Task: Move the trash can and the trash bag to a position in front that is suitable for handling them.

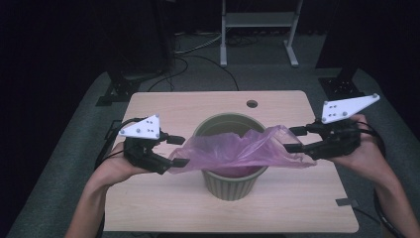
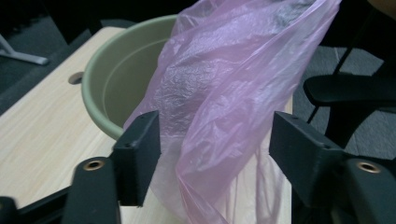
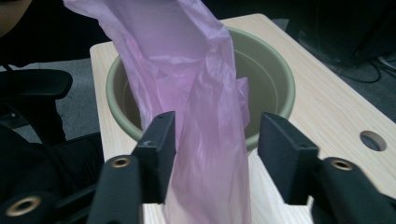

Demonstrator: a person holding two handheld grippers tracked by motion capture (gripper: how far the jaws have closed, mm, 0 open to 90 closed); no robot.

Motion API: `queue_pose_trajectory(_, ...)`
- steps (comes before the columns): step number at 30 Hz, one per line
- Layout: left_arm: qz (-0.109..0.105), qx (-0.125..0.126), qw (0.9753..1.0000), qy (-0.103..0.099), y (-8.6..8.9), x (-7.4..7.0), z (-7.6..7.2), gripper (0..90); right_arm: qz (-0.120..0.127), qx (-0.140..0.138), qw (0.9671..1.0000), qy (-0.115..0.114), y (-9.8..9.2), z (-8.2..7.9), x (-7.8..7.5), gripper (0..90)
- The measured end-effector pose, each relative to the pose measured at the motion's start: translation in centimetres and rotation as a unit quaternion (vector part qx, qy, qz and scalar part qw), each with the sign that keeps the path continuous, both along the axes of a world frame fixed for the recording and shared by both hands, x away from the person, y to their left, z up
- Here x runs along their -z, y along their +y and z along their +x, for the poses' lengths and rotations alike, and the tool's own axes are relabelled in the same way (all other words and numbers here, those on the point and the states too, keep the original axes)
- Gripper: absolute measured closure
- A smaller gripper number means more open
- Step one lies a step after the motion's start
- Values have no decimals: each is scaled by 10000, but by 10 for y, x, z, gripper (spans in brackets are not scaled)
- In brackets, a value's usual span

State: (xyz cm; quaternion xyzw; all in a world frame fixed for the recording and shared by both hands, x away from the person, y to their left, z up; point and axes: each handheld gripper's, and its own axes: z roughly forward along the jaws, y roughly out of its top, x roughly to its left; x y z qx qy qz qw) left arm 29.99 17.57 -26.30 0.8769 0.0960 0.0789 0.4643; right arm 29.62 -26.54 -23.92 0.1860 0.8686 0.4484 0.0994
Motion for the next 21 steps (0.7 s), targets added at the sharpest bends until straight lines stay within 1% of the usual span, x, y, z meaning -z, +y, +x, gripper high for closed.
queue_pose_trajectory(1,100,-11,9999,8,-2,2,3,445,-26,-13,10000,36,2,2,1,594)
queue_pose_trajectory(2,100,-11,9999,8,-2,2,3,497,-44,-9,10000,61,4,4,2,643)
queue_pose_trajectory(3,169,47,9998,-20,-2,4,5,572,-89,-9,9999,82,6,6,3,721)
queue_pose_trajectory(5,185,52,9998,-6,-1,7,7,685,-138,-14,9998,153,9,11,5,819)
queue_pose_trajectory(6,149,4,9999,19,0,9,8,739,-185,7,9997,175,10,12,7,846)
queue_pose_trajectory(7,149,4,9999,19,0,9,8,791,-185,7,9997,175,10,12,7,846)
queue_pose_trajectory(8,119,-68,9999,26,1,12,11,841,-258,52,9994,214,13,16,10,890)
queue_pose_trajectory(9,119,-68,9999,26,1,12,11,866,-289,77,9993,221,14,18,11,895)
queue_pose_trajectory(11,66,-223,9997,4,3,15,15,896,-309,156,9991,253,14,21,13,899)
queue_pose_trajectory(12,66,-223,9997,4,3,15,15,898,-303,192,9990,261,14,22,14,900)
queue_pose_trajectory(13,-15,-334,9994,6,5,16,18,899,-292,245,9989,285,14,24,15,900)
queue_pose_trajectory(14,-15,-334,9994,6,5,16,18,899,-308,283,9987,297,14,26,15,900)
queue_pose_trajectory(16,-142,-533,9985,17,8,18,26,899,-300,384,9983,319,14,30,17,900)
queue_pose_trajectory(17,-142,-533,9985,17,8,18,26,899,-299,439,9980,341,13,33,19,900)
queue_pose_trajectory(18,-170,-595,9981,11,9,19,29,899,-299,439,9980,341,13,33,19,900)
queue_pose_trajectory(19,-210,-756,9969,23,10,21,35,899,-336,558,9972,363,13,38,22,900)
queue_pose_trajectory(21,-243,-854,9960,30,10,23,40,899,-333,642,9966,393,13,43,26,900)
